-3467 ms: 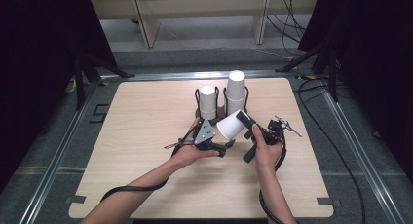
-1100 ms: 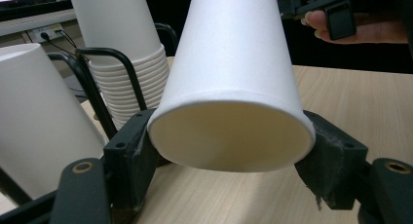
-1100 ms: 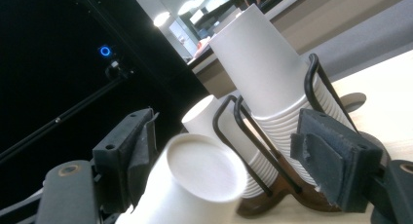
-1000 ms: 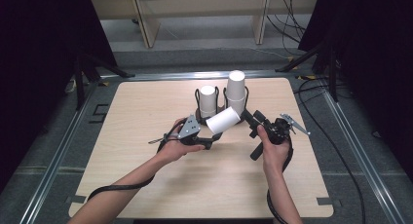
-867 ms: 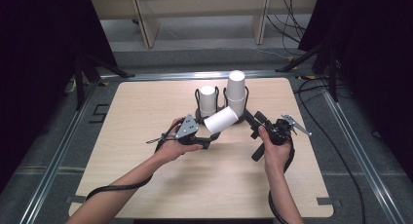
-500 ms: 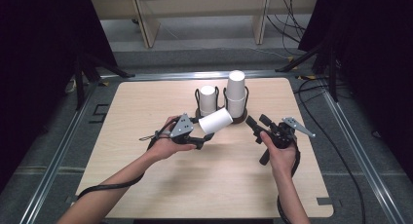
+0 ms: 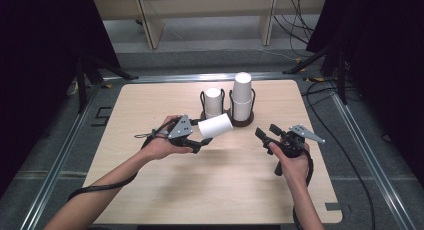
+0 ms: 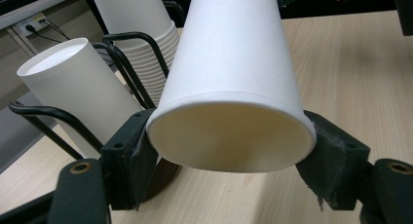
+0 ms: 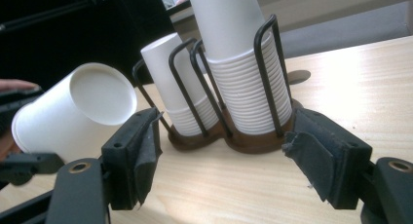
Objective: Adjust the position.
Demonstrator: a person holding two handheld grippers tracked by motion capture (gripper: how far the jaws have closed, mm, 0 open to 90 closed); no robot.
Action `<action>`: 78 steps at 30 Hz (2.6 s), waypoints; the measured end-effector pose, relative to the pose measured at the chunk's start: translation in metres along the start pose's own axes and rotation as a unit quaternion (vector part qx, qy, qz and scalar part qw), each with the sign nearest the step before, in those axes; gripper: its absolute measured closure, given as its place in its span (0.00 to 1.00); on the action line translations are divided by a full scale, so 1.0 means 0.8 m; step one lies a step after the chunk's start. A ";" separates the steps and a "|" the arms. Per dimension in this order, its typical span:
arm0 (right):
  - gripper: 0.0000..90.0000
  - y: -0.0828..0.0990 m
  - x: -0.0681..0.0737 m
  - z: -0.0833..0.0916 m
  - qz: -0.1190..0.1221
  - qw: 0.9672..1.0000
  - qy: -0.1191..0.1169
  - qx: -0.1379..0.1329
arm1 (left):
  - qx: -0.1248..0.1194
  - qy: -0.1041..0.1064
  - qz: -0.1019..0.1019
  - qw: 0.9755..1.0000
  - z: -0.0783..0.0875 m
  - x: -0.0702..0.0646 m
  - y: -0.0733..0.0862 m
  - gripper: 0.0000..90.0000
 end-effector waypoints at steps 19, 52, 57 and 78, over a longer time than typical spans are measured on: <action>0.30 0.019 0.003 -0.002 0.077 0.996 -0.021 0.041 | 0.068 0.031 -0.031 0.997 0.028 0.002 0.001 0.30; 0.29 0.037 0.026 -0.009 0.120 0.987 -0.057 0.089 | 0.178 0.080 -0.058 0.979 0.047 0.008 -0.007 0.31; 0.29 0.037 0.027 -0.012 0.138 0.984 -0.067 0.086 | 0.194 0.085 -0.061 0.975 0.050 0.009 -0.007 0.31; 0.29 0.042 0.043 -0.013 0.140 0.980 -0.083 0.118 | 0.235 0.097 -0.069 0.965 0.056 0.013 -0.012 0.31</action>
Point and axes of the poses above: each handheld gripper's, and its own axes: z roughly backward along the jaws, y roughly out of its underside, x roughly to its left, the point moved 4 cm from there along -z, roughly forward along the jaws, and after that the axes turned 14 degrees about y, right-handed, at the moved point
